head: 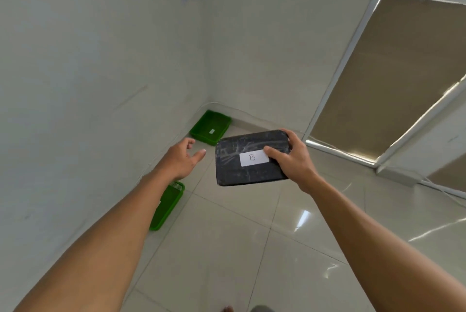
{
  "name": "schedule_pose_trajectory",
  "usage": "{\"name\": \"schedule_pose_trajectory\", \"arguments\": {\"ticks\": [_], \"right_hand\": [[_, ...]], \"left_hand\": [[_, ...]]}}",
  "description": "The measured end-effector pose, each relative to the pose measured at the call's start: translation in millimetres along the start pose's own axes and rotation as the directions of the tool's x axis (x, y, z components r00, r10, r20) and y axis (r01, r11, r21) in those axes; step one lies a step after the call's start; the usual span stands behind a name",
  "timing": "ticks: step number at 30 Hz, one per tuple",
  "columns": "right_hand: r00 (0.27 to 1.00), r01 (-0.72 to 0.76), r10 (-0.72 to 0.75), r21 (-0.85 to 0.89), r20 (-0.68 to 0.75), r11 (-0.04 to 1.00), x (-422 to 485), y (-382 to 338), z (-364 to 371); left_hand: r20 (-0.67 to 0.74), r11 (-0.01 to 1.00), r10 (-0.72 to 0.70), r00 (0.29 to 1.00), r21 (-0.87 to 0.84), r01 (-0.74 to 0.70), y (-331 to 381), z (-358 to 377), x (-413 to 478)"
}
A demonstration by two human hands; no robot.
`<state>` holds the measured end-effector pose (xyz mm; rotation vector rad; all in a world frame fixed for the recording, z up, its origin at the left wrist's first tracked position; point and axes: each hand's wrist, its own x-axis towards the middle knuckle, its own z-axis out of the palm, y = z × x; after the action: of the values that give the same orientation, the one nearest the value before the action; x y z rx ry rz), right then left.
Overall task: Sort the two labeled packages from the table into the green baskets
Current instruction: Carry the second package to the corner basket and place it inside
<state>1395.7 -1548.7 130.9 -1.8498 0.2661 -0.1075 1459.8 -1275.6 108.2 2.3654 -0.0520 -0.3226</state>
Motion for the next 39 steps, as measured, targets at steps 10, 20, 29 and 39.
{"name": "schedule_pose_trajectory", "arguments": {"ticks": [10, 20, 29, 39], "right_hand": [[0.995, -0.079, 0.078, 0.018, 0.070, 0.997, 225.1, 29.6, 61.1], [0.973, -0.163, 0.168, -0.042, 0.158, 0.986, 443.4, 51.0, 132.7], [0.958, -0.223, 0.241, -0.126, 0.155, 0.967, 641.8, 119.4, 194.6], [0.942, -0.207, 0.245, -0.178, 0.231, 0.962, 828.1, 303.9, 291.8]], "left_hand": [[0.024, 0.996, -0.080, 0.996, 0.026, 0.080, -23.8, -20.3, 217.7], [0.088, 0.986, -0.169, 0.982, 0.000, 0.169, -51.8, -31.1, 431.1], [0.159, 0.965, -0.260, 0.952, 0.035, 0.258, -120.2, 1.8, 629.7], [0.129, 0.963, -0.266, 0.955, 0.083, 0.257, -233.5, 116.9, 831.8]]}}
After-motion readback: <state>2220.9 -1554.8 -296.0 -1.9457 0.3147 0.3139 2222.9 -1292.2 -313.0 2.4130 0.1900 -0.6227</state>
